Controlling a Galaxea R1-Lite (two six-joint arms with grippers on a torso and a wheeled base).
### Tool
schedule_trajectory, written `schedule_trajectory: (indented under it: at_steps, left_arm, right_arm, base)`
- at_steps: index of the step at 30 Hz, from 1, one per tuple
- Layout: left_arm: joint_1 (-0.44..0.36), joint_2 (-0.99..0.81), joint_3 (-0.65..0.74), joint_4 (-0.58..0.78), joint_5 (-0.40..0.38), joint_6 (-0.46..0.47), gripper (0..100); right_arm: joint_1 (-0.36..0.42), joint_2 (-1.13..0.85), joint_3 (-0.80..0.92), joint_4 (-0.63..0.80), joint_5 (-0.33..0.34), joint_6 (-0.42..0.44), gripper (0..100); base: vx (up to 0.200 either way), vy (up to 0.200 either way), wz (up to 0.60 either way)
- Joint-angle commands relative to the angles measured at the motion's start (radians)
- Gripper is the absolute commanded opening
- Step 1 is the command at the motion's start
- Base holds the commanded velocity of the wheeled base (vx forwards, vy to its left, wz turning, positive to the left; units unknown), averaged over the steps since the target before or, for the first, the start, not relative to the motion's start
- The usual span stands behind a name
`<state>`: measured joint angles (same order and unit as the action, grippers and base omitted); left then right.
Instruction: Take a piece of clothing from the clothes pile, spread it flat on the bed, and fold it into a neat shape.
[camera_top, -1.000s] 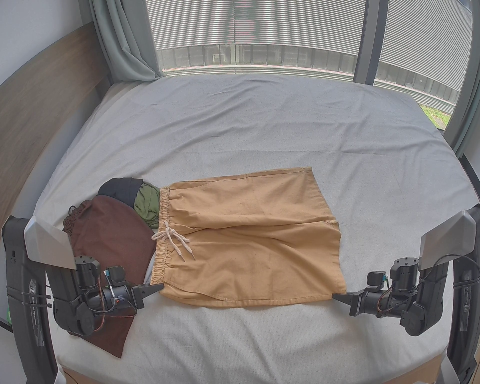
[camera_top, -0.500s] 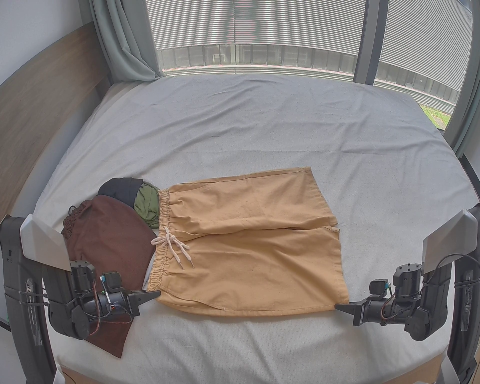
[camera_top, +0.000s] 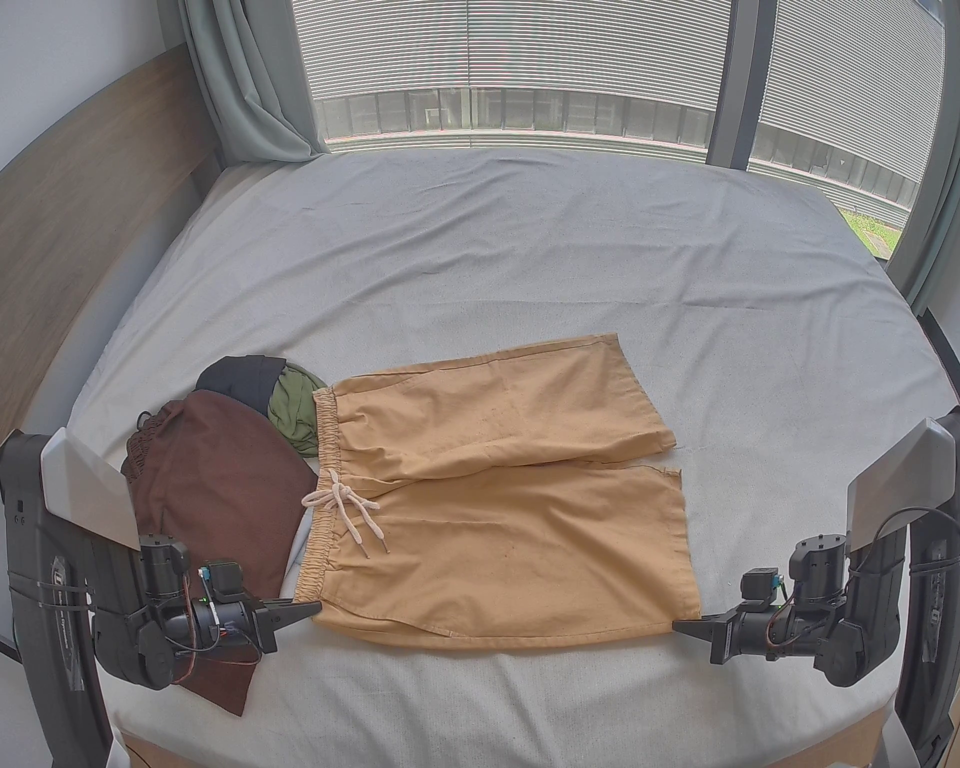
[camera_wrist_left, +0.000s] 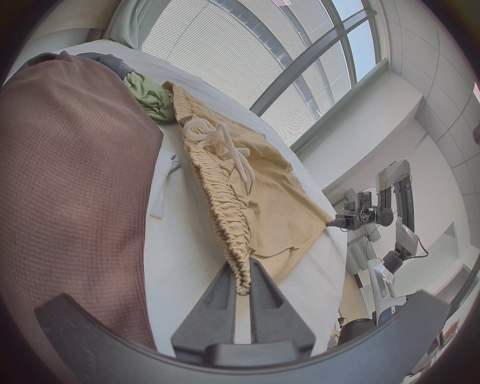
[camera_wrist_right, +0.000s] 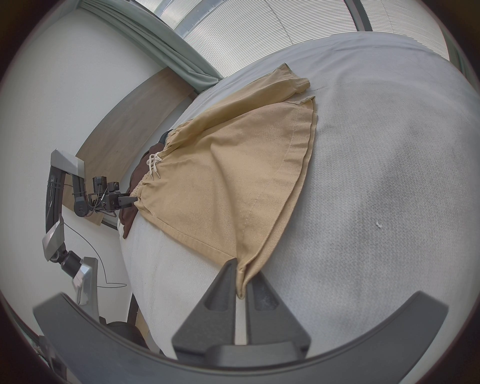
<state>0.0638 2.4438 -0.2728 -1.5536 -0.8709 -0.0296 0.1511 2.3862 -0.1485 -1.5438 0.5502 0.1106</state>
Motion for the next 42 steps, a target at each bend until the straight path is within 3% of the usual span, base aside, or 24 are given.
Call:
schedule_trajectory:
  at_steps: [1,20,27,42]
  left_arm:
    - [0.002,0.004,0.027,0.0,-0.005,0.019,0]
    - [0.022,0.006,0.099,0.0,-0.034,0.105,0]
    - [0.036,0.012,0.141,0.0,-0.05,0.165,0]
    - [0.042,0.034,0.216,0.001,-0.092,0.264,0]
  right_arm:
    - [-0.001,0.001,0.015,-0.001,0.004,-0.017,0]
    - [-0.002,-0.033,0.072,0.001,0.033,-0.051,0]
    - [-0.024,-0.035,0.104,0.001,0.068,-0.12,0]
    - [-0.025,-0.045,0.149,0.001,0.07,-0.158,0]
  base:
    - [0.0,0.0,0.0]
    - [0.0,0.0,0.0]
    - [0.0,0.0,0.0]
    - [0.0,0.0,0.0]
